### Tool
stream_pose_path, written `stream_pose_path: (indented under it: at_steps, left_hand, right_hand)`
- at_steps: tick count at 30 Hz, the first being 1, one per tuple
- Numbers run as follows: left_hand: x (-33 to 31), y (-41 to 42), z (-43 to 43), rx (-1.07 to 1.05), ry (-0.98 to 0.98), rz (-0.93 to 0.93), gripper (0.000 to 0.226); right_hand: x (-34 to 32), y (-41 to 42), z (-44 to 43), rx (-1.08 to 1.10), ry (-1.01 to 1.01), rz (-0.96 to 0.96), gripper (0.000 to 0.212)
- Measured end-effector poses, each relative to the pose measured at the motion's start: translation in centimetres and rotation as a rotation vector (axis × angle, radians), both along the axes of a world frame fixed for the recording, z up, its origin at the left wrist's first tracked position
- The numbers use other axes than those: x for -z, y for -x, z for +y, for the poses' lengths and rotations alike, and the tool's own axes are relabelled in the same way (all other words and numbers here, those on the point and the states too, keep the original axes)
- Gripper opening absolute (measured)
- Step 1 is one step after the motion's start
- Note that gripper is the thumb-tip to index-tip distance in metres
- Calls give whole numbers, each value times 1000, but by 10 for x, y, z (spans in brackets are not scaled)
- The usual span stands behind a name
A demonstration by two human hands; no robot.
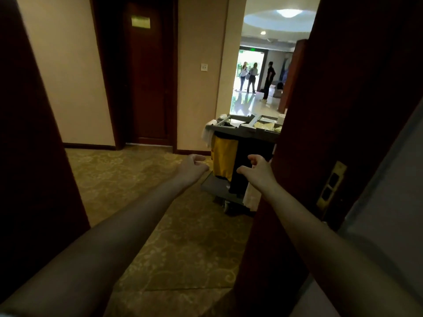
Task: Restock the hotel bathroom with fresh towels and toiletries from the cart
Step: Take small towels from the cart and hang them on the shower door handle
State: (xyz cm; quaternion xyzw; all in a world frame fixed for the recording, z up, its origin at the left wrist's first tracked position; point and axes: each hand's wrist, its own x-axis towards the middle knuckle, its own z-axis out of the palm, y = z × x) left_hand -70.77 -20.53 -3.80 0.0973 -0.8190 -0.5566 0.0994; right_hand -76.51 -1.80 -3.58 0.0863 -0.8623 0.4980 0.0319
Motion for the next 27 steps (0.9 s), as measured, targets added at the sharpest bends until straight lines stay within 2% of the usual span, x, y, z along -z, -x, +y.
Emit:
stream_pose_path:
  at_steps: [10, 18, 27]
  left_hand:
    - [12, 270, -70, 218, 58, -48, 40]
    - [36, 425, -72, 362, 43, -100, 42]
    - [51, 624, -48, 466, -2, -92, 41]
  right_hand:
    - [23, 216, -66, 167, 51, -34, 66]
    - [41, 346, -61, 293, 55, -92, 66]
    - [73, 537, -32, 416, 113, -96, 69]
